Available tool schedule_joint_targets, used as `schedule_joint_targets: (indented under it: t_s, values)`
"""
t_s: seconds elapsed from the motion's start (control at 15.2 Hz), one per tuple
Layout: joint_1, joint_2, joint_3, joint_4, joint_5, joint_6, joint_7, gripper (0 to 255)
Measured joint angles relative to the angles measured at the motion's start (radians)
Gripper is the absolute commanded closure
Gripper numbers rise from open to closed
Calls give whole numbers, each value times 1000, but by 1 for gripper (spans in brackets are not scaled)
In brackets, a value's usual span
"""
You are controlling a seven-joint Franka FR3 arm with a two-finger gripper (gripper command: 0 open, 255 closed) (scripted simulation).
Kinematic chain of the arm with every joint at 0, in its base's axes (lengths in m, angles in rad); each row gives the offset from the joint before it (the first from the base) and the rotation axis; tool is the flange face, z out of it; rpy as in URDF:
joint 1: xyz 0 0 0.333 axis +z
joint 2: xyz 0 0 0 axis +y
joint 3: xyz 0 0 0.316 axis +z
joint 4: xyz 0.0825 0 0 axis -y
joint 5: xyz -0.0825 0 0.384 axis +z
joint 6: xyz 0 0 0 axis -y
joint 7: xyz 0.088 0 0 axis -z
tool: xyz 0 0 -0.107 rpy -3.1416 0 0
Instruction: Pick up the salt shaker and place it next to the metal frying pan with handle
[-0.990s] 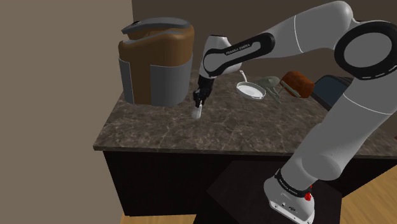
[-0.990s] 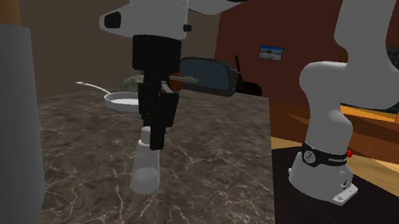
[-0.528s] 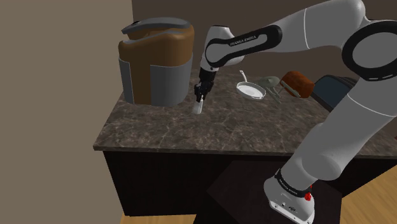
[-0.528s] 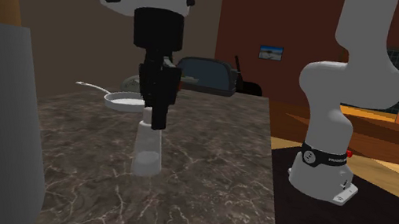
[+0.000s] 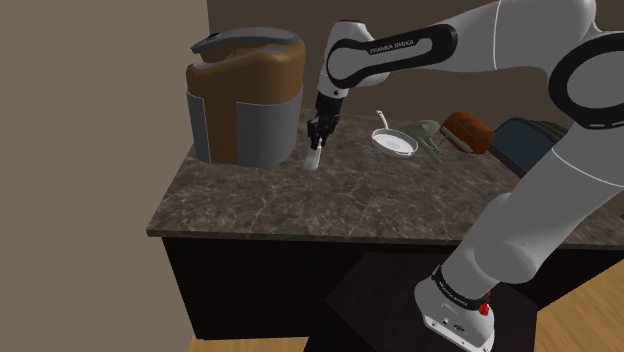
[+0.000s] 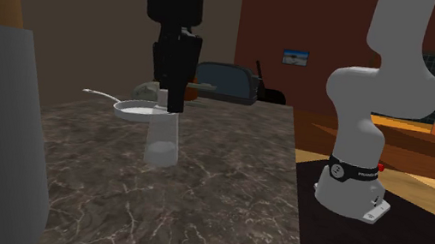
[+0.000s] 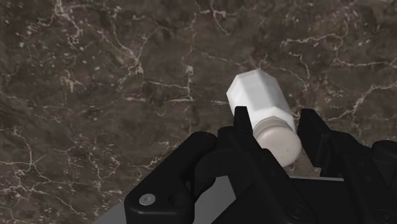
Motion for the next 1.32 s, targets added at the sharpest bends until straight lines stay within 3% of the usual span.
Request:
schedule_joint_targets:
  t_s: [1.12, 1.32]
  values:
    - [-1, -34, -1, 190, -9, -223, 20, 255]
    - [-13, -52, -15, 182, -11, -236, -4, 255]
